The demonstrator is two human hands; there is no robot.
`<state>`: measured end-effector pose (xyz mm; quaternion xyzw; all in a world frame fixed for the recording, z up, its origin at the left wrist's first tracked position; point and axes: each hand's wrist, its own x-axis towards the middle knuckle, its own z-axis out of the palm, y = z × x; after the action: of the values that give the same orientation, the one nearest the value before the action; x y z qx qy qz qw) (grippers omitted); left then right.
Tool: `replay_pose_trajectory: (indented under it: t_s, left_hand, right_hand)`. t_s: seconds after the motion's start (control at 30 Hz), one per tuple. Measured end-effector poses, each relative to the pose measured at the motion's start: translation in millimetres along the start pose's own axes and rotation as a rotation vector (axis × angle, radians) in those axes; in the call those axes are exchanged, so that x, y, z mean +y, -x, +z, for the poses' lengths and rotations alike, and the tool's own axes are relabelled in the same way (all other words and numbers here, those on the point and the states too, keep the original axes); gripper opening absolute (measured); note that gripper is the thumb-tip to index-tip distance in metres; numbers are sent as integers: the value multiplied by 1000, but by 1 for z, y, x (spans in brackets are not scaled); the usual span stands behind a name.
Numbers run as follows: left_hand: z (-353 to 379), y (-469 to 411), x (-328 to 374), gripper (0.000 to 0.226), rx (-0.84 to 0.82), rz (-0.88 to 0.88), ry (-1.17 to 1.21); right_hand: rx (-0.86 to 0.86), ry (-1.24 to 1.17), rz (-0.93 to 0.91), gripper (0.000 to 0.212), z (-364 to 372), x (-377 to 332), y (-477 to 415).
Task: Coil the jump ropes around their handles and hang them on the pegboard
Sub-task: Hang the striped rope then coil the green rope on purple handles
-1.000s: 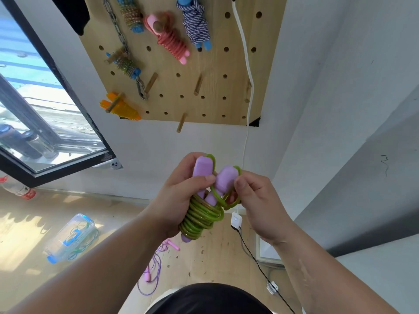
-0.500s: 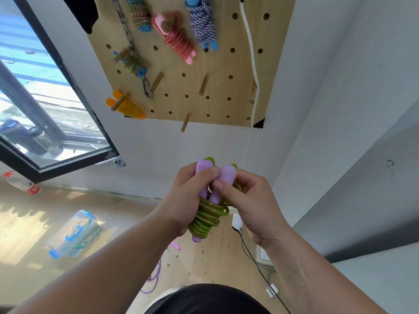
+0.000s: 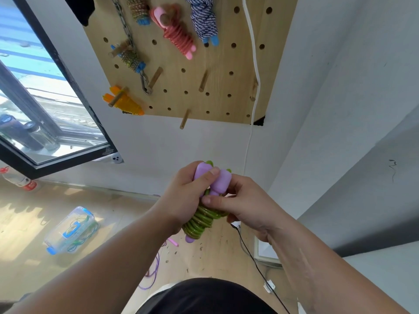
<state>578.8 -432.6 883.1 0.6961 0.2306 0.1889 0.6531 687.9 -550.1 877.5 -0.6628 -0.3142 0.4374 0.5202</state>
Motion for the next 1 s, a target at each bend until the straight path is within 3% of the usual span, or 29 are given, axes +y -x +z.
replay_pose_trajectory:
  t_s: [0.17, 0.27, 0.37, 0.6, 0.67, 0.77, 0.83, 0.9, 1.0]
  left_hand:
    - [-9, -7, 2, 36, 8, -12, 2]
    - [-17, -12, 4, 33, -5, 43, -96]
    - [-26, -14, 0, 38, 33, 22, 9]
    - [-70, -30, -13, 19, 102, -126, 280]
    - [-90, -38, -11, 22, 153, -181, 437]
    - [-127, -48, -12, 49, 122, -244, 589]
    - [-149, -55, -14, 36, 65, -216, 588]
    - [-167, -66, -18, 24, 61, -234, 581]
    - [-194, -84, -24, 24, 71, -274, 594]
  right_hand:
    - [107, -89, -86, 15, 12, -2, -9]
    - [160, -199, -138, 20, 23, 1, -16]
    - [184, -256, -138, 26, 36, 3, -26]
    - [178, -54, -108, 46, 55, -13, -65]
    - [176, -126, -118, 42, 63, -22, -81]
    - [256, -129, -122, 25, 77, -38, -104]
    - [280, -44, -133, 11, 91, -46, -121]
    - [296, -9, -157, 15, 108, -55, -139]
    - [342, 33, -200, 20, 133, -65, -162]
